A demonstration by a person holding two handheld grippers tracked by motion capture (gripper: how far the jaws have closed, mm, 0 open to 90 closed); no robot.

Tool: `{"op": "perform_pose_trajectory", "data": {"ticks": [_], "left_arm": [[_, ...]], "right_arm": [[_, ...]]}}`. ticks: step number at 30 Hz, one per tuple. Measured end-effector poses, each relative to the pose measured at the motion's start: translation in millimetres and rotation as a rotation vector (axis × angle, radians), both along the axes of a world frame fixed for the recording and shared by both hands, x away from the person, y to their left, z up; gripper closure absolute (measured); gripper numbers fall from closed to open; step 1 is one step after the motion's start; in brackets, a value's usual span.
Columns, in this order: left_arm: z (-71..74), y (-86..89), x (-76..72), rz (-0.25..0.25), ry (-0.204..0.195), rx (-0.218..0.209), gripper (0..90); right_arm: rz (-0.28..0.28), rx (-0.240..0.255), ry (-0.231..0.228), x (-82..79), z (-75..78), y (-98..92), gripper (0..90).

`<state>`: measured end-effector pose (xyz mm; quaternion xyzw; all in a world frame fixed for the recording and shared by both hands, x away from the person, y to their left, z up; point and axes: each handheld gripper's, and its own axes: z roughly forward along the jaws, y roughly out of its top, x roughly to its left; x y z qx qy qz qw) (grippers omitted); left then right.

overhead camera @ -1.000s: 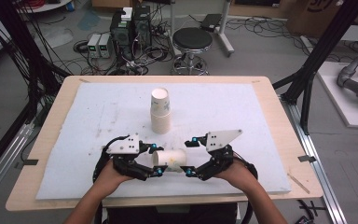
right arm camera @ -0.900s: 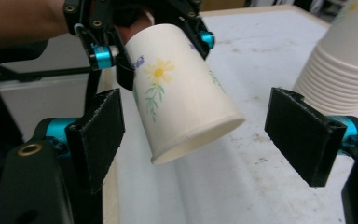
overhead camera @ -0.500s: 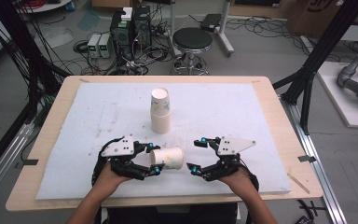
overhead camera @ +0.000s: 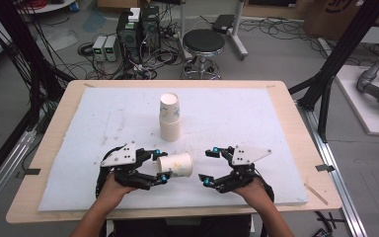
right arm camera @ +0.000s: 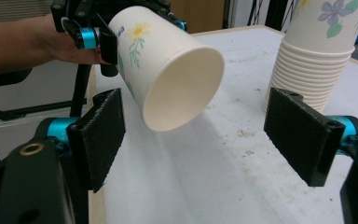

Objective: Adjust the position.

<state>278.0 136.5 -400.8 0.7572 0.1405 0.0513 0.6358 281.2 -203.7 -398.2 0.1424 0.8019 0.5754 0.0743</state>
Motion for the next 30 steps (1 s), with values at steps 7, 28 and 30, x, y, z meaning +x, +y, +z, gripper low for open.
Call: {"op": "perform_pose_trajectory", "data": {"ticks": [7, 28, 30], "left_arm": [[1.3, -0.4, -1.5, -0.029, -0.008, -0.031, 36.9], [4.6, -10.0, -7.0, -0.108, -0.028, -0.055, 37.0], [4.6, -10.5, -7.4, -0.117, -0.027, -0.057, 37.0]], "right_arm": [[0.035, 0.012, 0.012, 0.1, -1.8, 3.2, 21.2], [0.134, 0.016, 0.027, -1.8, -5.6, 17.9, 21.6], [0.139, 0.019, 0.034, -2.3, -5.5, 18.1, 21.8]]}}
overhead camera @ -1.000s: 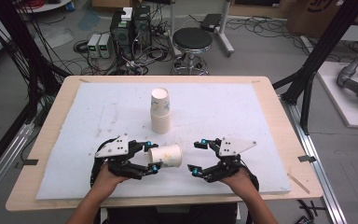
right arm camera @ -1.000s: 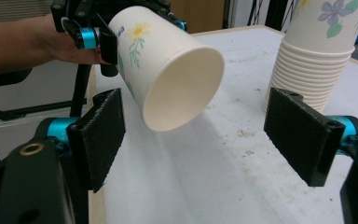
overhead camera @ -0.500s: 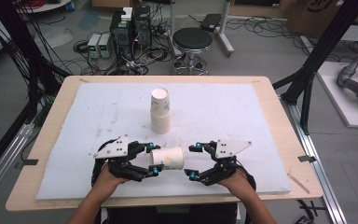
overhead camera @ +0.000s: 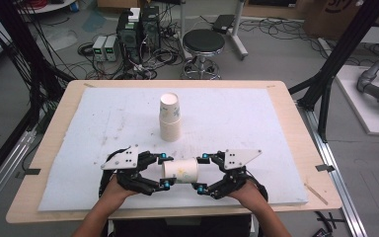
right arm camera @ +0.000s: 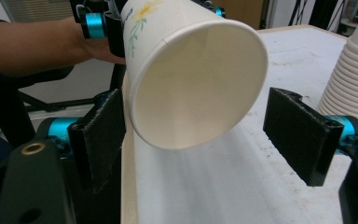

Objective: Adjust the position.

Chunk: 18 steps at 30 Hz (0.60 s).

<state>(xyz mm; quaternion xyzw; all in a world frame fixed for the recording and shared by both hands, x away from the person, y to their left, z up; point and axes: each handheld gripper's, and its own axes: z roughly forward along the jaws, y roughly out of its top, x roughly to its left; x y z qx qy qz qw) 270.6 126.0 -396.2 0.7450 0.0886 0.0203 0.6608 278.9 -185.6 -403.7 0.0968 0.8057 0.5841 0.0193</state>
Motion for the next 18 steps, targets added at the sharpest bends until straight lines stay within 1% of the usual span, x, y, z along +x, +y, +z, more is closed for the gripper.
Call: {"op": "perform_pose_trajectory", "data": {"ticks": [1, 2, 3, 4, 6, 9, 10, 13, 15, 16, 17, 18], "left_arm": [[0.0, 0.0, 0.0, 0.0, 0.0, 0.0, 37.0], [-0.1, -0.7, -0.2, -0.014, 0.001, 0.0, 37.0], [0.1, -0.7, -0.4, -0.013, -0.003, -0.001, 37.0], [0.1, -0.3, -0.1, -0.015, -0.004, -0.005, 37.0], [0.3, 0.5, 0.0, -0.019, 0.003, -0.017, 37.0], [0.1, 1.0, 0.4, -0.025, 0.003, -0.023, 37.1], [-0.2, 1.1, 0.4, -0.025, 0.008, -0.03, 37.0], [-0.9, 1.8, 1.0, -0.029, 0.01, -0.032, 37.1], [-1.2, 2.1, 1.3, -0.032, 0.012, -0.038, 37.1], [-1.3, 1.5, 1.2, -0.042, 0.012, -0.04, 37.2], [-1.3, 1.5, 1.2, -0.042, 0.012, -0.04, 37.2], [-1.5, 0.7, 1.1, -0.043, 0.013, -0.041, 37.2]], "right_arm": [[0.0, 0.0, 0.0, 0.0, 0.0, 0.0, 21.8], [0.016, 0.008, -0.007, 0.2, -0.1, 0.5, 25.5], [0.021, 0.009, -0.002, -0.2, 0.1, 0.8, 25.5], [0.024, 0.01, -0.006, -0.2, 0.1, 1.0, 25.5], [0.029, 0.019, -0.004, -0.2, 0.4, 1.0, 25.7], [0.039, 0.034, 0.001, 0.6, 0.6, 0.2, 25.7], [0.041, 0.039, 0.009, 0.8, 0.4, 0.1, 25.7], [0.042, 0.037, 0.008, 1.0, 0.2, 0.1, 25.7], [0.043, 0.041, 0.011, 1.2, 0.0, 0.0, 25.6], [0.036, 0.039, 0.013, 1.5, -0.3, 0.5, 21.1], [0.033, 0.037, 0.024, 1.4, -0.4, 1.0, 21.1], [0.037, 0.037, 0.018, 1.7, -0.7, 1.9, 21.3]]}}
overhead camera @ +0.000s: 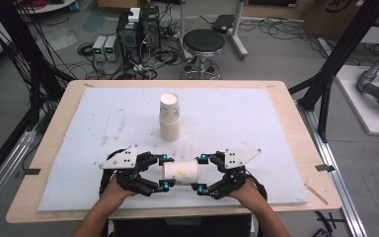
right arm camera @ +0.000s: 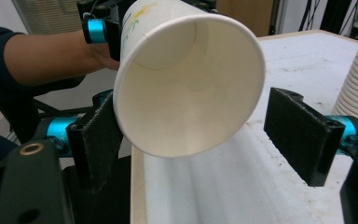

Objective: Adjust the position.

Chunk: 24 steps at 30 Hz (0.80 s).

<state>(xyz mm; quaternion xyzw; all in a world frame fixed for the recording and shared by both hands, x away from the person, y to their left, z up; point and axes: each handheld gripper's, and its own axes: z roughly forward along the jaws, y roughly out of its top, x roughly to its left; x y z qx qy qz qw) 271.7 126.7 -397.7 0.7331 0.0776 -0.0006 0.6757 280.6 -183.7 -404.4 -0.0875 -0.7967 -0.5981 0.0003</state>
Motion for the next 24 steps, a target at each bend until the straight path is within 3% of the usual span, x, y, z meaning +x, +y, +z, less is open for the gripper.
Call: {"op": "perform_pose_trajectory", "data": {"ticks": [9, 17, 18, 19, 20, 24], "left_arm": [[-1.8, -2.2, 0.2, -0.011, 0.01, -0.007, 37.2], [-5.6, -3.2, 1.6, -0.01, 0.034, 0.001, 35.6], [-5.7, -4.0, 1.4, -0.001, 0.04, 0.009, 34.3], [-5.5, -5.9, 1.5, 0.029, 0.056, 0.04, 22.7], [-5.4, -6.3, 1.5, 0.034, 0.054, 0.053, 19.4], [-3.1, -6.9, 0.2, 0.049, 0.044, 0.087, 16.2]], "right_arm": [[0.022, -0.004, -0.023, -1.3, 1.6, 0.8, 29.5], [0.02, -0.012, -0.03, -1.0, 3.8, -0.8, 30.7], [0.02, -0.012, -0.027, -1.2, 4.2, -0.9, 30.7], [0.019, -0.012, -0.027, -1.2, 5.1, -1.3, 30.6], [0.018, -0.018, -0.03, -1.2, 5.7, -1.3, 30.6], [0.011, -0.038, -0.035, -1.3, 6.5, -1.4, 30.6]]}}
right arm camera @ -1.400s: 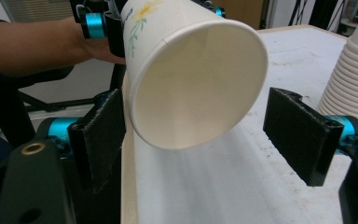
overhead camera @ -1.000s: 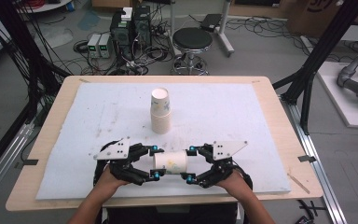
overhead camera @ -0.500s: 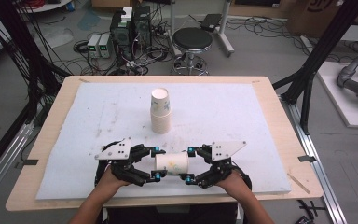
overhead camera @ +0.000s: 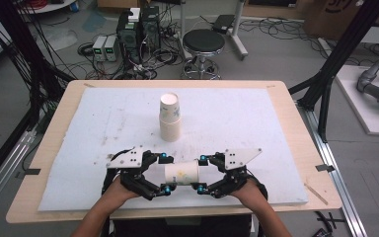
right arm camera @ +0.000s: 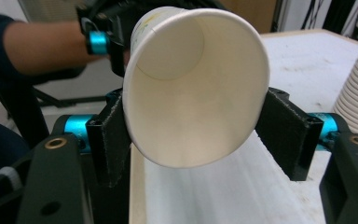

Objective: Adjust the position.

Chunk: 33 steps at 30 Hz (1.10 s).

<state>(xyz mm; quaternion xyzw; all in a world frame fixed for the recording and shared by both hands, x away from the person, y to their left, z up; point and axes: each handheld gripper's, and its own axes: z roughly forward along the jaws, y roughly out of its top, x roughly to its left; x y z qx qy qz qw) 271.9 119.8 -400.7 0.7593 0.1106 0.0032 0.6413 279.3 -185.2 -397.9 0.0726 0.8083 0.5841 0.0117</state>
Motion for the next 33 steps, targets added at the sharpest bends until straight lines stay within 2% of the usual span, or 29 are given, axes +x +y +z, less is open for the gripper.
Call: {"op": "perform_pose_trajectory", "data": {"ticks": [5, 6, 7, 8, 9, 10, 11, 12, 14, 15, 16, 17, 18, 21, 23, 24, 25, 26, 29, 31, 33], "left_arm": [[8.0, 2.9, -1.6, 0.028, -0.024, 0.064, 15.4], [8.0, 2.9, -1.6, 0.028, -0.024, 0.064, 15.4], [10.0, 3.8, -1.6, 0.035, -0.028, 0.087, 15.4], [10.0, 3.8, -1.6, 0.035, -0.028, 0.087, 15.4], [12.7, 4.7, -1.1, 0.038, -0.036, 0.118, 15.4], [12.7, 4.7, -1.1, 0.038, -0.036, 0.118, 15.4], [15.5, 5.0, -0.4, 0.042, -0.039, 0.146, 15.4], [15.5, 5.0, -0.4, 0.042, -0.039, 0.146, 15.5], [18.9, 4.8, 0.9, 0.053, -0.043, 0.183, 15.5], [18.9, 4.8, 0.9, 0.053, -0.043, 0.183, 15.5], [19.6, 4.6, 1.4, 0.055, -0.046, 0.198, 15.5], [20.3, 2.8, 2.0, 0.059, -0.042, 0.217, 15.5], [20.3, 2.8, 2.0, 0.059, -0.042, 0.217, 15.5], [20.7, -0.3, 3.1, 0.055, -0.053, 0.263, 15.5], [20.5, -1.9, 2.9, 0.052, -0.053, 0.274, 15.6], [20.5, -1.9, 2.9, 0.052, -0.053, 0.274, 15.6], [20.4, -2.4, 3.0, 0.05, -0.058, 0.286, 15.6], [20.2, -3.8, 3.0, 0.049, -0.062, 0.306, 15.6], [19.9, -5.1, 3.1, 0.046, -0.062, 0.319, 15.6], [20.2, -6.0, 3.8, 0.043, -0.067, 0.342, 15.7], [20.4, -7.1, 4.8, 0.042, -0.07, 0.366, 15.8]], "right_arm": [[-0.024, -0.096, -0.016, 2.1, 6.3, 0.1, 30.6], [-0.023, -0.112, -0.016, 2.5, 7.6, 0.3, 30.6], [-0.024, -0.126, -0.018, 3.1, 8.7, 0.4, 30.6], [-0.024, -0.126, -0.018, 3.1, 8.7, 0.4, 30.6], [-0.027, -0.152, -0.017, 4.0, 11.0, 0.9, 30.5], [-0.027, -0.168, -0.023, 5.2, 12.1, 0.9, 30.5], [-0.028, -0.181, -0.026, 6.2, 13.5, 1.1, 30.5], [-0.028, -0.181, -0.026, 6.2, 13.5, 1.1, 30.5], [-0.032, -0.234, -0.043, 8.4, 18.8, 2.9, 30.4], [-0.032, -0.234, -0.043, 8.4, 18.8, 2.9, 30.4], [-0.018, -0.251, -0.049, 9.2, 20.6, 4.4, 30.4], [-0.013, -0.298, -0.066, 10.4, 24.3, 8.0, 30.4], [-0.009, -0.318, -0.074, 10.9, 26.1, 10.2, 30.4], [0.007, -0.37, -0.098, 11.9, 31.6, 17.0, 30.4], [0.014, -0.404, -0.112, 12.4, 35.1, 21.4, 30.4], [0.019, -0.418, -0.112, 12.4, 36.7, 23.6, 30.4], [0.019, -0.418, -0.112, 12.4, 36.7, 23.6, 30.4], [0.029, -0.444, -0.123, 13.1, 39.7, 27.6, 30.4], [0.036, -0.461, -0.13, 13.6, 42.6, 31.2, 30.3], [0.045, -0.503, -0.146, 13.9, 46.2, 36.4, 30.4], [0.045, -0.517, -0.154, 14.1, 47.4, 37.9, 30.4]]}}
